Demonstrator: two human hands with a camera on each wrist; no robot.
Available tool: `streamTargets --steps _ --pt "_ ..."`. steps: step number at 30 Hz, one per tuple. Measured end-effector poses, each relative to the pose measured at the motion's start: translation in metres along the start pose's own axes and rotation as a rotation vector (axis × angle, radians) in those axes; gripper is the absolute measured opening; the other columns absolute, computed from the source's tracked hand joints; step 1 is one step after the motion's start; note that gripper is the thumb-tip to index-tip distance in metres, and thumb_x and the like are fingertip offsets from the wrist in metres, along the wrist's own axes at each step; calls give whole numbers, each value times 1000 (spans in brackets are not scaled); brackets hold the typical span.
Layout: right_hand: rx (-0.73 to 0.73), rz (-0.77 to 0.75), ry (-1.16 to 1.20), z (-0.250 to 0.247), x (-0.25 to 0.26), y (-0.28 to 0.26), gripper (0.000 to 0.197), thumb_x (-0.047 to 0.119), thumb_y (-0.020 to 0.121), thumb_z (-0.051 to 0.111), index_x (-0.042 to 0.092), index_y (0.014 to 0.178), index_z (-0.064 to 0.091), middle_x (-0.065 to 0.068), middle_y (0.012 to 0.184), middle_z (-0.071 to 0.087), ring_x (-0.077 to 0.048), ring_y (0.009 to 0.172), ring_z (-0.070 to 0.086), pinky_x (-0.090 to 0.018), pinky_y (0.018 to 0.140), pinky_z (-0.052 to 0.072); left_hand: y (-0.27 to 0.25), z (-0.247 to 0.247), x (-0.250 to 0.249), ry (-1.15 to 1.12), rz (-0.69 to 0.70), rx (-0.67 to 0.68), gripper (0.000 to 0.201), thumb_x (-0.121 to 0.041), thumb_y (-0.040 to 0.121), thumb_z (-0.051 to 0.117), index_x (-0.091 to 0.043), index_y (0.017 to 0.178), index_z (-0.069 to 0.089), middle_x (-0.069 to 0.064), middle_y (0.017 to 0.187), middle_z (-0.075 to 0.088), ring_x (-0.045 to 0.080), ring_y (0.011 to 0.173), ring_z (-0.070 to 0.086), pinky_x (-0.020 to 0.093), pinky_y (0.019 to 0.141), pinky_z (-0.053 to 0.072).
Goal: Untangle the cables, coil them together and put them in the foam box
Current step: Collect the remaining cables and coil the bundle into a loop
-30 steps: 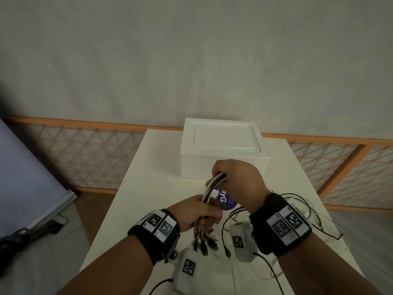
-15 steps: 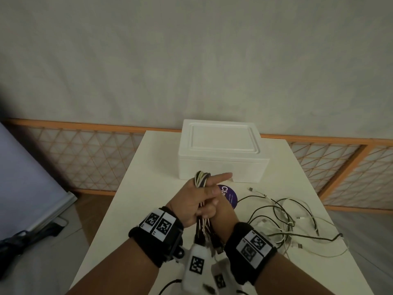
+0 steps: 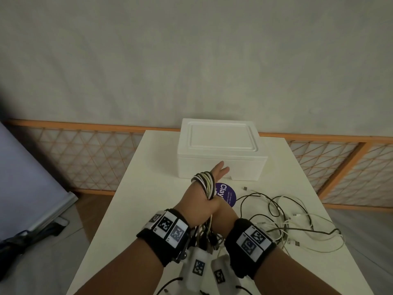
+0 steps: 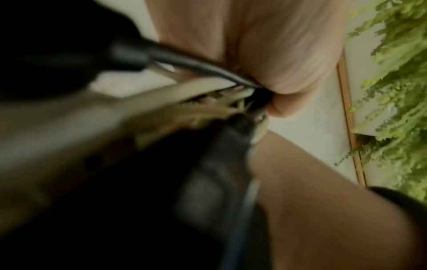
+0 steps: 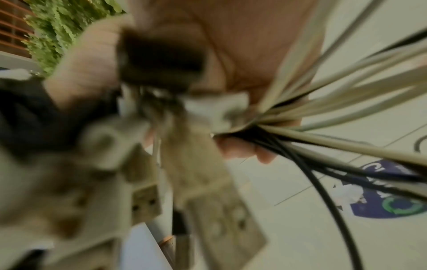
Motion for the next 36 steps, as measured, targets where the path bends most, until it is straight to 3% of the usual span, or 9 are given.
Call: streamTargets --steps 4,10,12,15,20,23,30,34,36 --pt "107 53 -178 3 3 -4 19 10 84 51 8 100 62 -6 93 62 -19 87 57 -30 82 48 0 -9 18 134 -51 -19 95 -2 69 42 -69 133 20 -24 147 35 -5 138 31 29 117 27" --pt "109 136 -272 0 -15 -20 14 19 82 51 16 95 57 3 83 54 -19 75 53 -30 70 50 -4 3 38 305 -168 91 91 11 82 44 -38 148 5 -17 144 34 -4 135 35 6 105 27" --pt "128 146 -321 0 -18 -25 15 21 84 51 16 98 55 4 84 51 -18 75 51 -28 68 45 -7 2 55 487 -188 112 82 -2 86 46 -39 149 11 -7 146 42 8 131 46 23 109 37" --pt "159 146 -357 3 -18 -31 17 21 84 51 16 100 53 3 85 50 -19 76 50 -28 67 43 -8 -1 68 754 -330 96 47 -20 94 46 -11 140 44 12 130 60 26 113 59 39 96 49" --pt "215 149 -350 5 -28 -46 11 24 82 51 19 90 45 3 85 50 -21 78 50 -29 67 40 8 -11 92 957 -482 243 93 -10 91 53 -17 151 -19 12 150 41 24 131 48 39 106 42" --pt "166 117 -313 6 -30 -58 8 30 86 48 23 90 46 6 84 50 -20 79 53 -28 67 41 -17 -29 96 793 -376 79 81 -9 92 51 -30 154 3 8 145 48 26 122 55 38 99 48" --pt "-1 -19 -304 -33 -18 -61 28 51 89 52 27 101 54 7 98 62 -14 94 58 -27 68 38 -13 -31 82 889 -206 21 75 -42 99 43 -12 153 0 1 123 54 17 120 47 20 104 27" --pt "-68 -54 -289 -55 -11 -55 15 38 86 52 27 95 57 6 90 63 -13 82 55 -25 64 34 -16 -34 75 578 -62 -16 90 -62 74 61 7 131 49 -8 80 52 16 92 58 38 103 41" --pt "-67 -51 -301 -60 -6 -52 14 31 82 51 26 92 59 7 83 59 -10 74 47 -23 59 32 -17 -31 76 586 -130 68 104 -63 53 77 2 130 49 -7 81 49 14 90 55 35 96 46"
Point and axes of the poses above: each hand's wrist, its own y-axis towards the middle knuckle, its own z-axis out of the palm, x = y × z, the point moved 6 cm from there along y, towards the middle knuckle
